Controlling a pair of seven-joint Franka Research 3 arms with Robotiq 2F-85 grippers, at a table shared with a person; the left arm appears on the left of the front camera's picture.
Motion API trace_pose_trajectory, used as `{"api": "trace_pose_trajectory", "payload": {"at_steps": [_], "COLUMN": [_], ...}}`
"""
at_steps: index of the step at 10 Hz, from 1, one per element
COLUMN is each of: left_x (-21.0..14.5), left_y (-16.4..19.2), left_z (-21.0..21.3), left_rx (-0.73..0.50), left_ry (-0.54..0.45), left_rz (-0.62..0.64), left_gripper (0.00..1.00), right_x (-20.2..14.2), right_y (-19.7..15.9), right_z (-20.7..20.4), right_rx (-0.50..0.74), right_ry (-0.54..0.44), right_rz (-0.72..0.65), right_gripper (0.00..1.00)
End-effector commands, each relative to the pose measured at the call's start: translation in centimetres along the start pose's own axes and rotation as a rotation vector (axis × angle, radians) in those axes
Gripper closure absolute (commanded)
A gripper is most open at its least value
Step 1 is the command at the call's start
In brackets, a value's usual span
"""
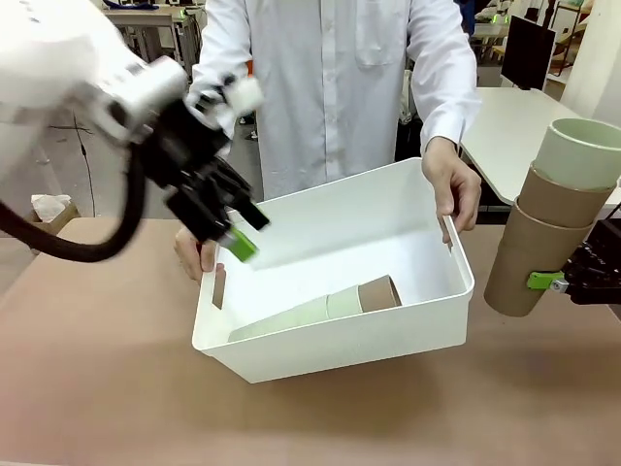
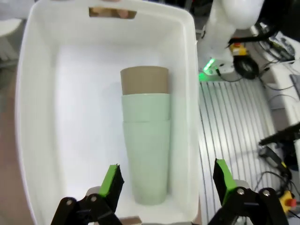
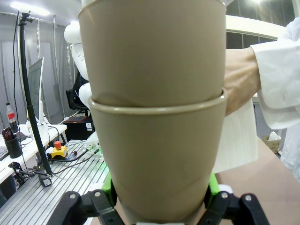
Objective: Stack the cups and store them in the basket.
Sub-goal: Place the stack of Reusable plastic cups into the Pantry Basket.
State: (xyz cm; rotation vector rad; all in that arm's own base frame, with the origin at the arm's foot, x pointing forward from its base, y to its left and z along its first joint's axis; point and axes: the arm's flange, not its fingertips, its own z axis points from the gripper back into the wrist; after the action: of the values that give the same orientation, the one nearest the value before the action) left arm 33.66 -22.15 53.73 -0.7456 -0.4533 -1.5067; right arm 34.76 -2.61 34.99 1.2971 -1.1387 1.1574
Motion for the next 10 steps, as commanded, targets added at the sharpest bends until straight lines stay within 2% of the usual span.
{"api": "trace_pose_trajectory", "payload": {"at_steps": [1,3,5,7,8,10], "left_x": [-2.9,-6.7,-10.2,-12.3,-10.6,-10.6], "left_y": [-2.8,-5.7,-7.6,-8.1,-8.3,-8.3], "left_z": [5.7,13.1,17.3,19.0,19.0,19.0], "left_rx": [0.095,0.207,0.287,0.311,0.303,0.303], "left_ry": [-0.046,-0.091,-0.092,-0.135,-0.110,-0.110], "left_rz": [-0.058,-0.054,-0.058,-0.089,-0.040,-0.040], "left_gripper": [0.00,0.00,0.00,0.00,0.00,0.00], "right_x": [0.4,0.4,0.4,0.4,0.4,0.4], "right_y": [0.0,0.0,0.0,0.0,0.0,0.0], "right_z": [-0.1,-0.1,-0.1,-0.1,-0.1,-0.1], "right_rx": [-0.001,-0.001,-0.001,-0.001,-0.001,-0.001], "right_ry": [-0.002,-0.002,-0.002,-0.002,-0.002,-0.002], "right_rz": [0.011,0.011,0.011,0.011,0.011,0.011], "right_gripper": [0.15,0.15,0.15,0.15,0.15,0.15]}}
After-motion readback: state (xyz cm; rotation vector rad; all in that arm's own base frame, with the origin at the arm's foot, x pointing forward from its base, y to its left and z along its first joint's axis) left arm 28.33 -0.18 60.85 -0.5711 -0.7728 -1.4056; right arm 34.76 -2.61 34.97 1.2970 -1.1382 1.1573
